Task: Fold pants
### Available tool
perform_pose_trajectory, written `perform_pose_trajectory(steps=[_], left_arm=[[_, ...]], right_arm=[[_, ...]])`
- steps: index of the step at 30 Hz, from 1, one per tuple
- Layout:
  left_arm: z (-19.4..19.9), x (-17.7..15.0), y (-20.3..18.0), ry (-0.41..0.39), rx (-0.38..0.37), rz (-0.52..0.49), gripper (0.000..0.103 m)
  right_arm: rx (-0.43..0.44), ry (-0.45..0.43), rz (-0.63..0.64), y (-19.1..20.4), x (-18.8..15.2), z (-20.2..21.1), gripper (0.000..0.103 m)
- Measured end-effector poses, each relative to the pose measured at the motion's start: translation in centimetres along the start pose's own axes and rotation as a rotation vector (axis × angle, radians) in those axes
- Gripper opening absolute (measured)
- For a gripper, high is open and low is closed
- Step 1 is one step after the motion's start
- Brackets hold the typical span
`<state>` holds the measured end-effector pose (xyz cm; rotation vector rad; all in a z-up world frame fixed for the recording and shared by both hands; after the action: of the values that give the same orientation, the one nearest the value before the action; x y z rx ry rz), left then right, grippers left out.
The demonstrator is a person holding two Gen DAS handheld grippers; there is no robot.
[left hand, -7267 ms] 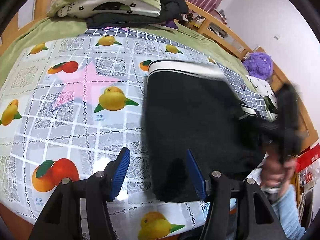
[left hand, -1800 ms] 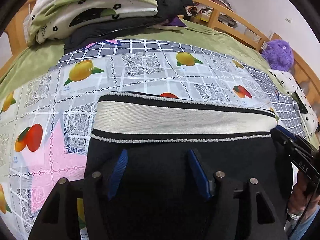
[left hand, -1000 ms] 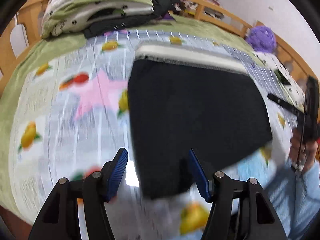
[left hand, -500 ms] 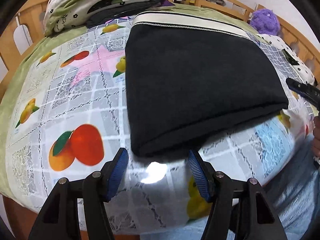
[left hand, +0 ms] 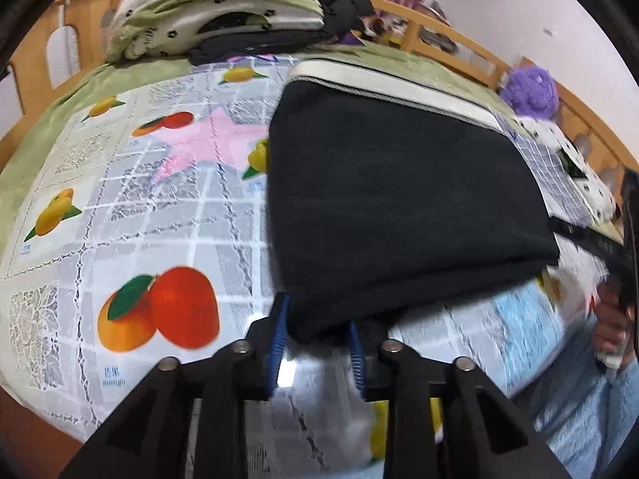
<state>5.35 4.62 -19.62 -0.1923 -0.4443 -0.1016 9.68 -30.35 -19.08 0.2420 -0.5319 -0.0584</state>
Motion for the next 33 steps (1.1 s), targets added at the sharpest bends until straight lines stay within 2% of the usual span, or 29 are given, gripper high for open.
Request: perform_pose_trajectory(steps=[2,3,9,10,11,12,13,15,17,18,20,24,27,30,33], left_arm=[[-0.1,-0.8,-0.5,0.041,-0.011,-0.050,0.045],[-0.2,-1.2,-0.9,0.057,-0.010,-0.074,0.047],[-1.1,-1.0,-1.7,0.032,0.098,-0.110,0.047],[-1.2,-0.7,-1.6,0.023,0.110,-0.106,0.046],[-0.9,-0.3,-1.5,0.006,0.112,-0.093,0.039],[-0.5,-0.1,-1.5,-0.015,0.100,-0.076,0.028],[0.4,0.2,-1.5,-0.056,0.064,-0.056,0.024],[0.9,0.4,-1.4,-0.088,0.050,-0.046,0.023],[-1.1,0.1,-0.8,-0.023,0.090,-0.040,0.023],[-2.0,-0.1,-0.3,0.004,0.079,-0.013,0.023],[-1.7,0.0,0.0,-0.001,0.042,0.022,0.023],[-0.4,-0.2,0.2,0.031,0.006,0.049,0.029],[1.1,-1.3,0.9,0.044,0.062,0.019,0.042],[2.8,-2.4,1.5,0.037,0.085,0.004,0.042],[4.1,-1.3,1.6,-0.013,0.100,0.003,0.042]], right_arm=[[0.006,0.003,-0.005,0.0,0.0,0.0,0.039],[0.005,0.005,-0.005,0.0,0.0,-0.1,0.039],[0.005,0.008,0.010,0.4,-0.1,-0.2,0.040],[0.004,0.008,0.012,0.4,-0.1,-0.3,0.040],[0.003,0.009,0.013,0.4,-0.1,-0.3,0.040],[0.003,0.010,0.012,0.4,-0.1,-0.3,0.040],[0.004,0.011,0.011,0.4,-0.1,-0.3,0.040],[0.005,0.013,0.006,0.2,-0.1,-0.4,0.040],[0.006,0.016,0.003,0.2,-0.2,-0.5,0.041],[0.004,0.021,0.004,0.3,-0.2,-0.7,0.041],[-0.005,0.038,0.012,0.4,-0.4,-1.1,0.041],[-0.023,0.057,0.045,0.8,-0.8,-1.3,0.041],[0.019,0.022,0.044,0.9,-0.5,0.1,0.041],[0.058,-0.046,0.053,1.2,0.1,1.8,0.041],[0.074,-0.078,0.078,1.9,0.6,2.5,0.041]])
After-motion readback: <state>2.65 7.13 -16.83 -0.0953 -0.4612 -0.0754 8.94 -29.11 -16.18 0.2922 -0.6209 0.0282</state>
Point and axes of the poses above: each gripper's, at about its wrist camera, not at the fingertips, and z roughly against the way its jaws point, y to its left, x to its top, the point moved 6 cm from there along -z, roughly the way its jaws point, and after that the axes turned 9 degrees about y, right-handed, at the moved point
